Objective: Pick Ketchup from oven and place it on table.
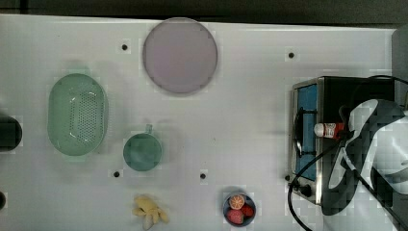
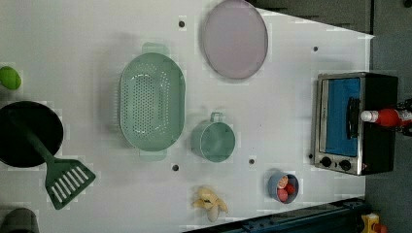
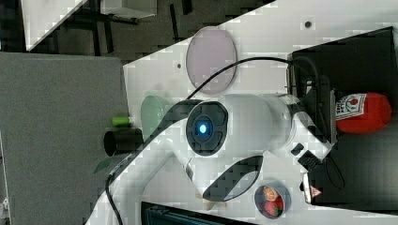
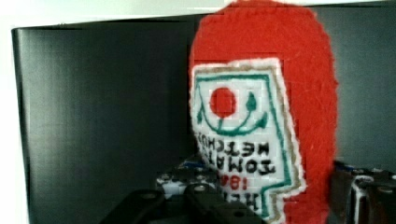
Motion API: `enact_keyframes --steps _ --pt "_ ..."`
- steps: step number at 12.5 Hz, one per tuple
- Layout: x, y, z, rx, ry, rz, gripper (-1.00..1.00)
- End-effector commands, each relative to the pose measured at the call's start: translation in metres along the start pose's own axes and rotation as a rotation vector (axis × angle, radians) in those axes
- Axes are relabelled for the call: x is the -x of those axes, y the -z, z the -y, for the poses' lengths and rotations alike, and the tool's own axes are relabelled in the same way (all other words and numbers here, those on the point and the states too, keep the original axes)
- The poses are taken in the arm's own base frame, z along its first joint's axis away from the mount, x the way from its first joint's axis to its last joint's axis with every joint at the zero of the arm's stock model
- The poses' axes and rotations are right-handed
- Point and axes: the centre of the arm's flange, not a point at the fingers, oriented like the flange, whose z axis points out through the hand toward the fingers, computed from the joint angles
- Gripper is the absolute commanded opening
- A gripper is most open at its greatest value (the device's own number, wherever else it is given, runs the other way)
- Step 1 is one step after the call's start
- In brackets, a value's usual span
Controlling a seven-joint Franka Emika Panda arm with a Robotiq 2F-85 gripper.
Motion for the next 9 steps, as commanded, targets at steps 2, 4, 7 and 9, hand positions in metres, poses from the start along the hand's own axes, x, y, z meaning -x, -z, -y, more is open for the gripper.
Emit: enact_keyframes --steps 2,4,7,9 --pt "0.015 0.12 0.018 -0.079 0.066 0.017 0.27" --pt "0.031 0.163 0.024 -0.05 0.129 -0.015 0.27" --pt "0.072 0.219 0.04 -0.088 0.218 -0.041 0.27" --pt "0.121 0.237 0.045 -0.074 0.31 0.012 0.27"
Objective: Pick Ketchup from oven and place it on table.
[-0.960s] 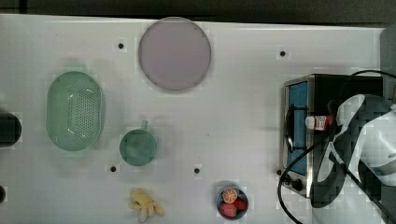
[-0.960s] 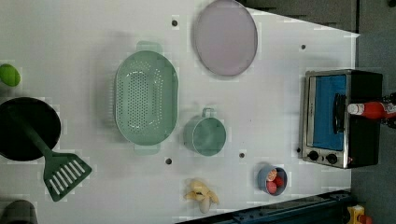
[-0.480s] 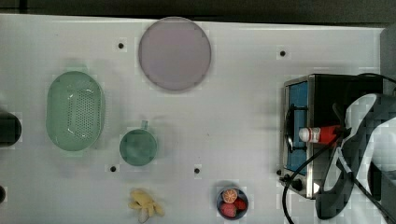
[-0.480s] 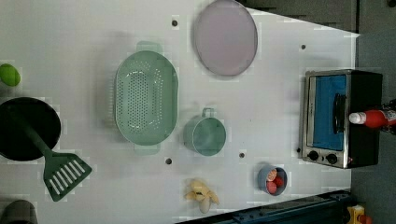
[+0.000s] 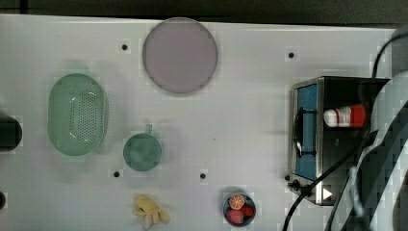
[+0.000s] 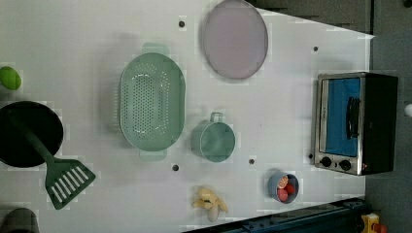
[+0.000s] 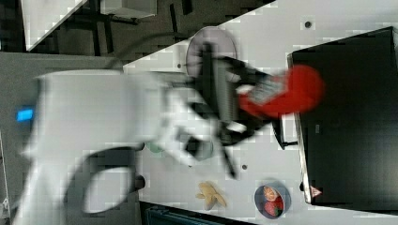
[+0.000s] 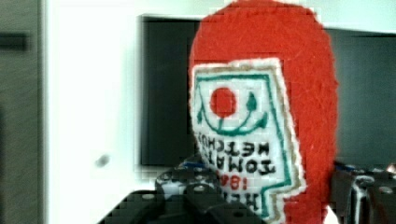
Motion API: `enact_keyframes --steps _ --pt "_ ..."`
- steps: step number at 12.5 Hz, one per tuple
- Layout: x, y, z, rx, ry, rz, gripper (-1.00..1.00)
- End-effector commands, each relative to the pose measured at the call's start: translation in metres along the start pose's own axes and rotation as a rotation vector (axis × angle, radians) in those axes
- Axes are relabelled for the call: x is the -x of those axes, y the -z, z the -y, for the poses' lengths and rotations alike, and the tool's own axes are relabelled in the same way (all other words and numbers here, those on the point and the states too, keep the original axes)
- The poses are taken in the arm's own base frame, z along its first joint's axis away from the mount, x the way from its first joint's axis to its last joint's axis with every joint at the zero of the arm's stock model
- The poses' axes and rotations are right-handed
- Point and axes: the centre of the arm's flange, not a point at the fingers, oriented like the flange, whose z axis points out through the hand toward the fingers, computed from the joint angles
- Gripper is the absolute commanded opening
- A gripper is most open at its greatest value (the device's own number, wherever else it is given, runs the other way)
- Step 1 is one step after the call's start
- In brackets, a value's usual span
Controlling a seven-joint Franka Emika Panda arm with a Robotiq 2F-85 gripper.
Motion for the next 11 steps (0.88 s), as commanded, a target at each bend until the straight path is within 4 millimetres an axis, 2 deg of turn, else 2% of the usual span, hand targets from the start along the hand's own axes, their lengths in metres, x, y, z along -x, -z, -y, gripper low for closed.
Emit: enact_keyframes --steps 1,4,6,9,11 --pt "0.092 0.047 0.029 -0.003 0.181 0.062 0.27" --pt "0.171 0.056 0.048 0.044 0.324 0.138 0.27" --pt "0.226 0.055 0.063 0.064 0.425 0.164 0.27" --pt "0.294 0.034 0.077 0.091 0.543 0.191 0.27" --pt "0.323 0.006 0.078 0.108 0.58 0.203 0.27"
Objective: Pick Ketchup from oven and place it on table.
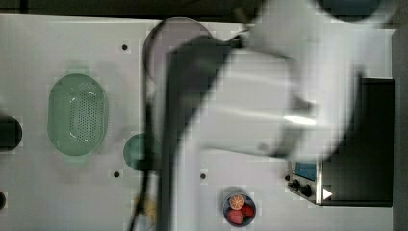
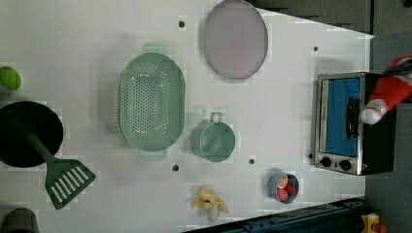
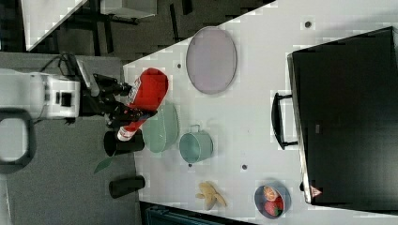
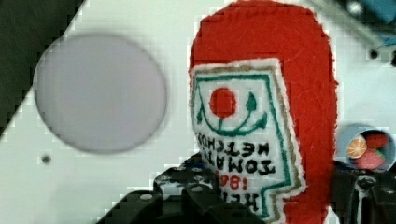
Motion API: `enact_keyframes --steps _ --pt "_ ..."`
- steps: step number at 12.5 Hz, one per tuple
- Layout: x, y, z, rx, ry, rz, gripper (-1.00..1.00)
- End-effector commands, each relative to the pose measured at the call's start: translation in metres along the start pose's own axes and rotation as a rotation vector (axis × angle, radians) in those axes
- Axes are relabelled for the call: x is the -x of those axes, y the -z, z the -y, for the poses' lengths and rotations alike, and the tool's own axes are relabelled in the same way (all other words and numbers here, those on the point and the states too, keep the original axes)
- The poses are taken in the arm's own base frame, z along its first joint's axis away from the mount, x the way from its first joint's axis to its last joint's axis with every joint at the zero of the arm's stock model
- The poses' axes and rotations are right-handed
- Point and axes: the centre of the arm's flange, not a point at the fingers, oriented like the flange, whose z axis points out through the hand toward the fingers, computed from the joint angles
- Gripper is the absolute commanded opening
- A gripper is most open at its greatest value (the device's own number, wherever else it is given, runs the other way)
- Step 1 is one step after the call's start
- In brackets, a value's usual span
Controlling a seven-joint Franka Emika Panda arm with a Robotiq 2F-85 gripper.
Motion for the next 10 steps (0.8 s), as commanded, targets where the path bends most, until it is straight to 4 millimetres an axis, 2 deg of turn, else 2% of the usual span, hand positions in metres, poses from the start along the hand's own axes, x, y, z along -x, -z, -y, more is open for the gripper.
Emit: enact_keyframes --steps 1,5,7,10 --pt "0.015 -0.06 0.018 0.05 0.042 0.022 0.27" --pt "0.016 -0.152 0.007 0.066 0.033 0.031 0.27" --pt "0.015 -0.184 0.002 0.038 0.025 0.002 0.27" --pt "0.021 -0.241 -0.016 0.042 0.016 -0.005 0.27"
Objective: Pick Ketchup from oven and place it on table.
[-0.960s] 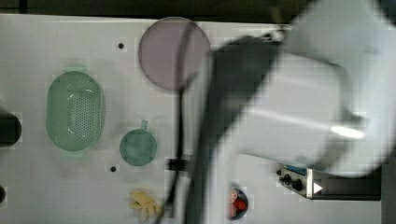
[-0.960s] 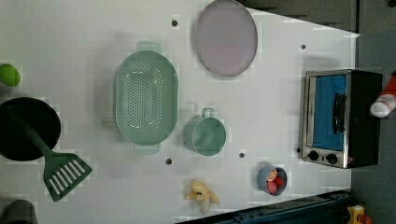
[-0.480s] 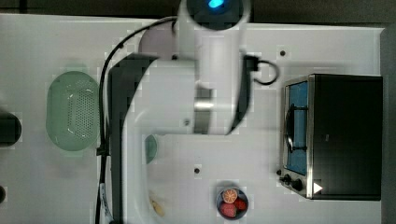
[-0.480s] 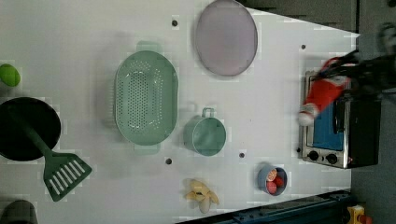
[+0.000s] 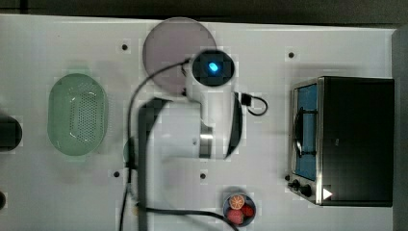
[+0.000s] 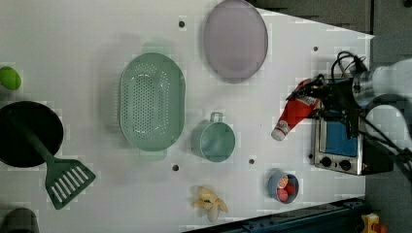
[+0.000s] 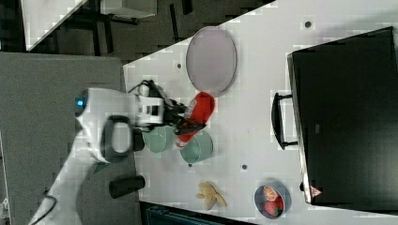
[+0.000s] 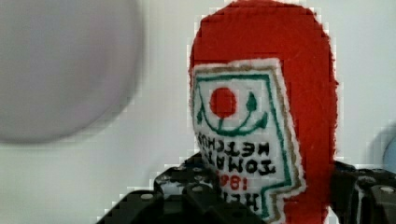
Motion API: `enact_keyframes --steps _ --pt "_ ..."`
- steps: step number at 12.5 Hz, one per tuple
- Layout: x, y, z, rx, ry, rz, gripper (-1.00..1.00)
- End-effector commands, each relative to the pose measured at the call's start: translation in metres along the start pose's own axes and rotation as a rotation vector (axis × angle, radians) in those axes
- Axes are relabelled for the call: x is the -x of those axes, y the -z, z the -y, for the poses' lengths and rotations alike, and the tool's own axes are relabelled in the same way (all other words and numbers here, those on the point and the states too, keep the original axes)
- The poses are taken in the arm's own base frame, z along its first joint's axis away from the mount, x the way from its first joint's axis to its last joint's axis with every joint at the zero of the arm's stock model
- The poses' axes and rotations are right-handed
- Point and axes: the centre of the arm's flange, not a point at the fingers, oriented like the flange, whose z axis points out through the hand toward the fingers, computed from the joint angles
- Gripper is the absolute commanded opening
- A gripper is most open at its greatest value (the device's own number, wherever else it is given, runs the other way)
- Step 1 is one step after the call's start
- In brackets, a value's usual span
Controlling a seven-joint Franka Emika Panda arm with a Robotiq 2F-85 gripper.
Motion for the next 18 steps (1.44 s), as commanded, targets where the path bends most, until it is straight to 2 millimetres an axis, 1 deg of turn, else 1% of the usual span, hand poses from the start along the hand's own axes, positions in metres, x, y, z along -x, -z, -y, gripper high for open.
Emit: enact_keyframes --steps 1,3,5,6,8,9,10,11,12,14,18 --pt "-0.02 -0.025 -0.029 -0.034 -0.058 -0.027 0.27" --pt "-0.018 -0.054 -0.035 -0.039 -0.062 -0.044 0.27" --pt "-0.019 -0.077 -0.037 -0.047 -0.064 -0.064 0.27" --pt "-0.02 -0.086 -0.037 -0.048 -0.065 -0.072 0.34" --pt "-0.022 -0.1 -0.035 -0.039 -0.067 -0.073 0.75" --pt "-0.022 -0.097 -0.032 -0.049 -0.073 -0.081 0.97" --pt "-0.023 -0.085 -0.028 -0.067 -0.078 -0.092 1.0" --pt "-0.024 -0.067 -0.025 -0.095 -0.076 -0.108 1.0" --pt "-0.023 -0.044 -0.022 -0.128 -0.073 -0.125 1.0" --pt "-0.02 0.013 -0.021 -0.194 -0.067 -0.155 1.0" --pt "-0.006 0.125 -0.034 -0.248 -0.053 -0.148 1.0"
